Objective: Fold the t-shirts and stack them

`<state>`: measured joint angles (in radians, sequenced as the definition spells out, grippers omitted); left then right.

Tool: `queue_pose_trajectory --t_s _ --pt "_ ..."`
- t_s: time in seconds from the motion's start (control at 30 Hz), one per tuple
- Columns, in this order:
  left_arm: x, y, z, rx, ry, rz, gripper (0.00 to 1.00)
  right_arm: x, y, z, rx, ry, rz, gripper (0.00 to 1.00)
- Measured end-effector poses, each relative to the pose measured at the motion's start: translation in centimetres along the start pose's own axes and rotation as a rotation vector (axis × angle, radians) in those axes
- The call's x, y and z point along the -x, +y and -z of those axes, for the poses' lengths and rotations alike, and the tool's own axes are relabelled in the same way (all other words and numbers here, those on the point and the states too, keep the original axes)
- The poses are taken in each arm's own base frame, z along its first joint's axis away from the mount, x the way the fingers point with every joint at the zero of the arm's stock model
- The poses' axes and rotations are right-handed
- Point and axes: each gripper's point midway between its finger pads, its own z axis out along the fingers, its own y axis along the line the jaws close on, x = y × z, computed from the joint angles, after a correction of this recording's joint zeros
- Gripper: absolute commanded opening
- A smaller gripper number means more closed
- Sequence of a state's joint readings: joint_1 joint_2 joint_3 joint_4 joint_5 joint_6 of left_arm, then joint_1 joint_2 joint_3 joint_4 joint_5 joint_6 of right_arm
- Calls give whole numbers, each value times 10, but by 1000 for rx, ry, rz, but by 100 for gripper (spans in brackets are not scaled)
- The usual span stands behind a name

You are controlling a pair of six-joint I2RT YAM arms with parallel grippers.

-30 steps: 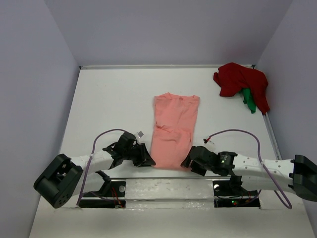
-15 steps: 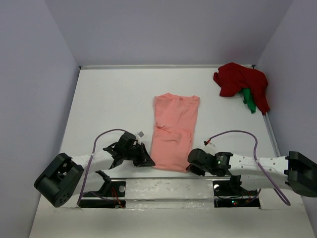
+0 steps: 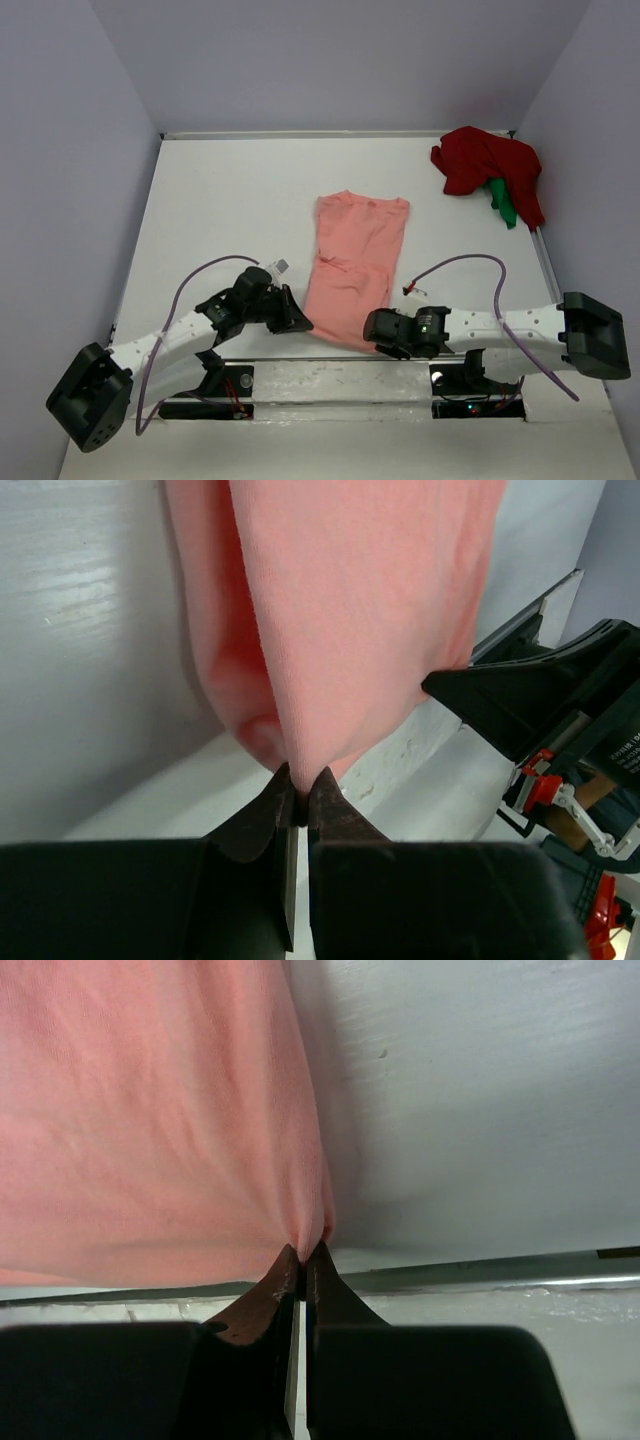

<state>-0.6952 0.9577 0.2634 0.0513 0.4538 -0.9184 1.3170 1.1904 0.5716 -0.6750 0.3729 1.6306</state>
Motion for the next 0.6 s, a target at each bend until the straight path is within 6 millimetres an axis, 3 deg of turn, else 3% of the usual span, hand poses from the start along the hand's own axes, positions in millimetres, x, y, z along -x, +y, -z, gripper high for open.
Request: queue_pose_trajectory --t_s 0.4,0.6 --pt "-20 -6 0 26 31 5 0 11 -3 11 -75 -64 -13 0" --pt "-9 -26 -3 44 22 -32 0 18 5 5 -156 -118 86 0"
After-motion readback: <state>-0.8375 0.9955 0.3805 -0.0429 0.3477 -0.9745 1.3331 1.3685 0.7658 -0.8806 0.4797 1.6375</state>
